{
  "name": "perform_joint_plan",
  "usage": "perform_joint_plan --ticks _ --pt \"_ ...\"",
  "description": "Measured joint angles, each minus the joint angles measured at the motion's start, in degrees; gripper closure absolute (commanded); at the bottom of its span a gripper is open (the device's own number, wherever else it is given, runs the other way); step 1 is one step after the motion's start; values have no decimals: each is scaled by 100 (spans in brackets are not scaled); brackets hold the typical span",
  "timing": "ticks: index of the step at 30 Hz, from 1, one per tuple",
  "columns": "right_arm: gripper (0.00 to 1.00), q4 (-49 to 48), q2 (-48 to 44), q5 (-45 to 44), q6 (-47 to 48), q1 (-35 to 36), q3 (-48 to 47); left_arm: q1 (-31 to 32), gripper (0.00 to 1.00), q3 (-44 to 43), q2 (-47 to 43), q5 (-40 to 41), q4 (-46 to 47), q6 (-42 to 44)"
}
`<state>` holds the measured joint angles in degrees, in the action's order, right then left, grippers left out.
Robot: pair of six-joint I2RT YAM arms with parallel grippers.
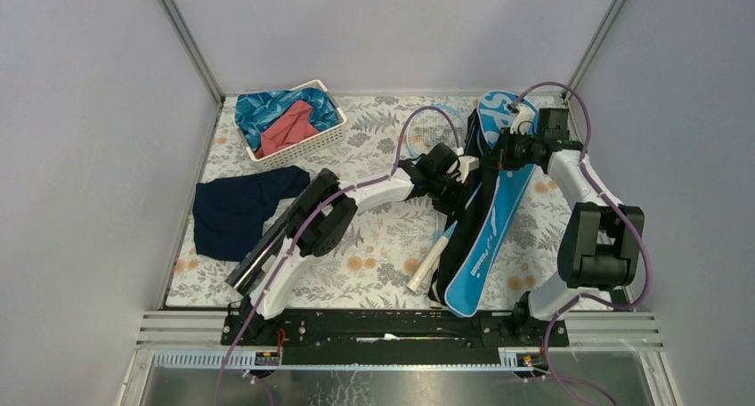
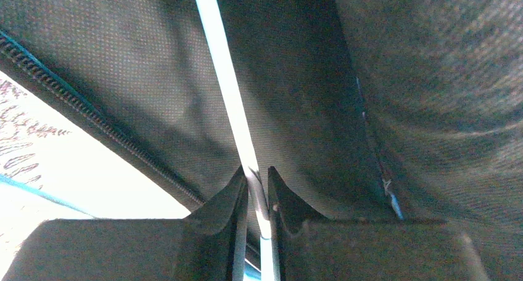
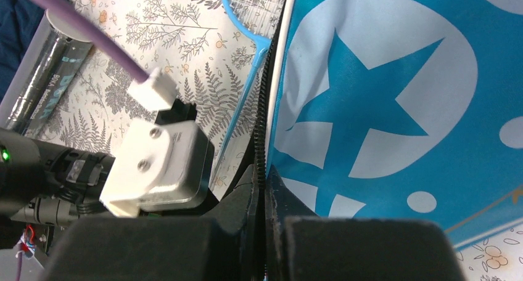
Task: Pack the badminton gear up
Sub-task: Place the racket in the racket bag.
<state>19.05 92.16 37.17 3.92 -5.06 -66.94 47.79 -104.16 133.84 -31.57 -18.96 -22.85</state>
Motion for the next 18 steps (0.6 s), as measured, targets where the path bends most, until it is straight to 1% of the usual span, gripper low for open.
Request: perform_joint_plan --ticks 11,18 --pt "100 -7 -269 0 177 2 400 -118 100 -125 26 -688 -46 -1276" --pt "100 -269 -367 -20 -17 2 662 -116 100 -111 26 -964 450 -2310"
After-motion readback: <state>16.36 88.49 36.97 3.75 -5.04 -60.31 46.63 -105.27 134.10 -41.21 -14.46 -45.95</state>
